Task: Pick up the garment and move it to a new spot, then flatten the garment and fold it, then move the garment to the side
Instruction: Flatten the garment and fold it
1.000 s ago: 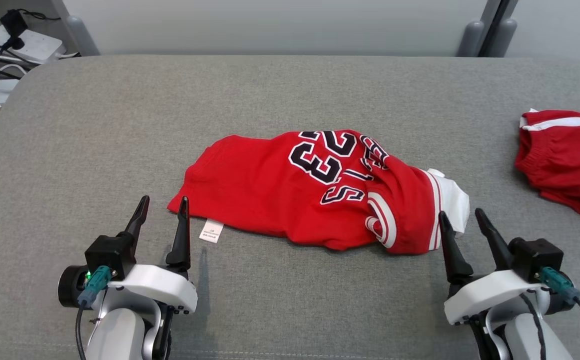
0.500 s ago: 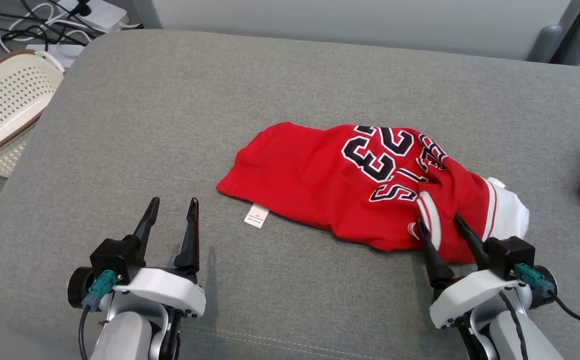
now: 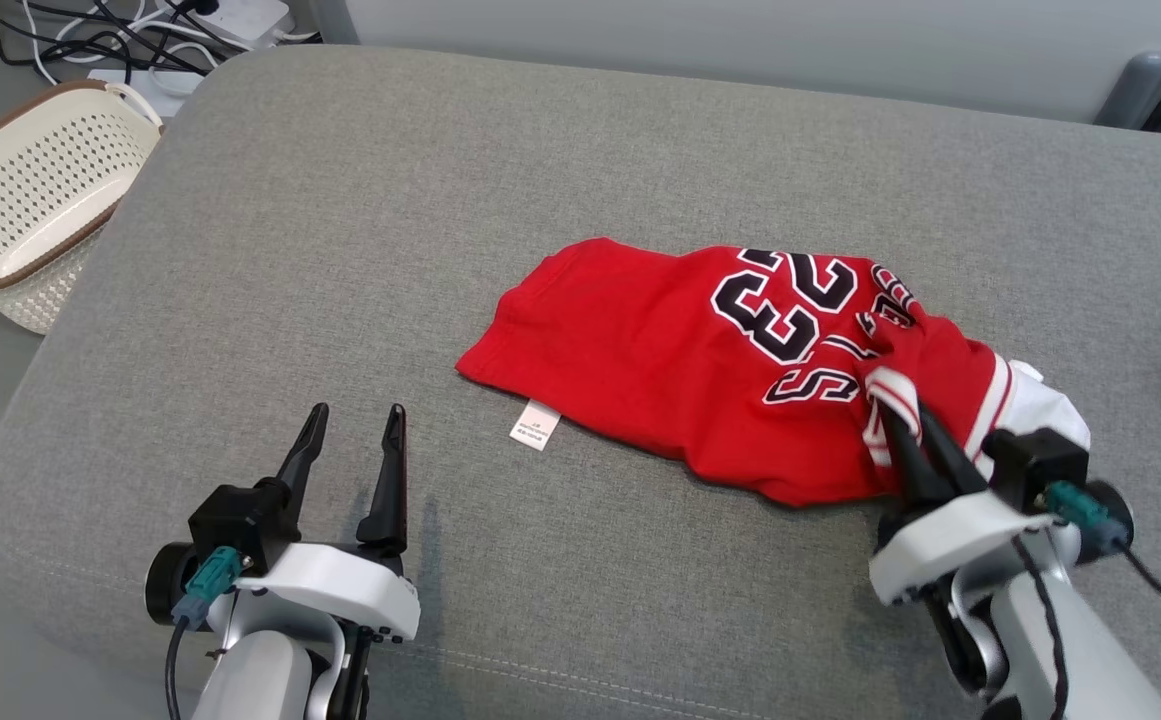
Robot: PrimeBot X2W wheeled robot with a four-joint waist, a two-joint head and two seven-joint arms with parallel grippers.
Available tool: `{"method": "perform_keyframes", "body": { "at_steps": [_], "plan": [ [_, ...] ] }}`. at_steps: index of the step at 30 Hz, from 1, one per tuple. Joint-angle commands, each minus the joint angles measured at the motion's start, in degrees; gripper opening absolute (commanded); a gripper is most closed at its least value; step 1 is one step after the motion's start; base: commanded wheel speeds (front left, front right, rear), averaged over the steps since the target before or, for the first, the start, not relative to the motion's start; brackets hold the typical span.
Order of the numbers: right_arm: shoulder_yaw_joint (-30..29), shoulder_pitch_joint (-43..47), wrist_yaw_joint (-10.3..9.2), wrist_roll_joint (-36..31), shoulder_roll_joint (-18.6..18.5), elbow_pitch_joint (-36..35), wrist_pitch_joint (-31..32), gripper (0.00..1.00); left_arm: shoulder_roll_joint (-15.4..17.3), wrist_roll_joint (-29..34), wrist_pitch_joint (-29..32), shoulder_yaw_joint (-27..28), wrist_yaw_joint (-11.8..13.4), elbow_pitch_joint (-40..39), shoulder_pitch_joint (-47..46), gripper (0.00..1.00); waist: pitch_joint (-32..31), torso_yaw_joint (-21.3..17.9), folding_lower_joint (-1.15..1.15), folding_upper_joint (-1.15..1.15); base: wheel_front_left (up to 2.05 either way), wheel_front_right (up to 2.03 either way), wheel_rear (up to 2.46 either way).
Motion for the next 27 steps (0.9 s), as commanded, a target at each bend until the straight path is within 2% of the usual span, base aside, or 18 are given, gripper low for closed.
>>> {"method": "perform_keyframes", "body": {
  "at_steps": [1, 4, 7, 11, 15, 16, 17, 18, 23, 27],
  "plan": [
    [1.08, -2.39, 0.24, 0.45, 0.38, -2.50, -0.36, 0.00, 0.76, -0.05, -0.34, 1.56, 0.44, -1.46, -1.03, 1.00, 0.11, -0.08, 0.00, 0.00, 0.00, 0.00, 0.00],
    [-0.71, -5.67, 0.24, 1.42, -0.54, -7.64, -0.36, 0.00, 0.76, -0.23, -0.34, 1.38, 0.41, -1.19, -1.18, 1.00, 0.42, -0.33, 0.00, 0.00, 0.00, 0.00, 0.00],
    [-2.80, -9.47, 0.24, 0.85, -3.58, -7.52, -0.36, 0.00, 0.76, -0.39, -0.34, 1.13, 0.36, -0.93, -1.51, 1.00, 0.70, -0.37, 0.00, 0.00, 0.00, 0.00, 0.00],
    [-5.25, -16.22, 0.24, -0.23, -7.65, -2.94, -0.36, 0.00, 0.75, -0.70, -0.34, 0.25, 0.19, -0.70, -2.38, 1.00, 1.40, 0.12, 0.00, 0.00, 0.00, 0.00, 0.00],
    [-7.89, -22.33, 0.24, -2.60, -10.56, 7.96, -0.36, 0.00, 0.75, -1.10, -0.34, -1.29, 0.13, -0.27, -3.42, 1.00, 2.24, 1.21, 0.00, 0.00, 0.00, 0.00, 0.00],
    [-8.98, -23.61, 0.24, -3.10, -11.00, 11.23, -0.36, 0.25, 0.75, -1.23, -0.34, -1.70, 0.12, -0.19, -3.61, 1.00, 2.36, 1.57, 0.00, 0.00, 0.00, 0.00, 0.00],
    [-10.34, -24.82, 0.24, -3.31, -11.24, 14.76, -0.10, 0.78, 0.75, -1.38, -0.34, -2.13, 0.12, -0.10, -3.75, 1.00, 2.43, 1.95, 0.00, 0.00, 0.00, 0.00, 0.00],
    [-11.48, -25.97, 0.24, -3.61, -11.44, 17.78, 0.00, 1.00, 0.75, -1.51, -0.34, -2.53, 0.14, -0.03, -3.85, 1.00, 2.48, 2.30, 0.00, 0.00, 0.00, 0.00, 0.00],
    [-14.90, -28.41, 0.24, -6.21, -11.61, 25.43, -0.27, 1.00, 0.75, -1.73, -0.34, -3.04, 0.46, 0.21, -3.50, 1.00, 2.35, 2.38, 0.00, 0.00, 0.00, 0.00, 0.00],
    [-16.68, -25.01, 0.24, -6.01, -10.37, 23.17, -0.33, 1.00, 0.75, -1.55, -0.34, -2.70, 0.40, 0.34, -3.00, 1.00, 1.86, 0.84, 0.00, 0.00, 0.00, 0.00, 0.00]
  ]
}}
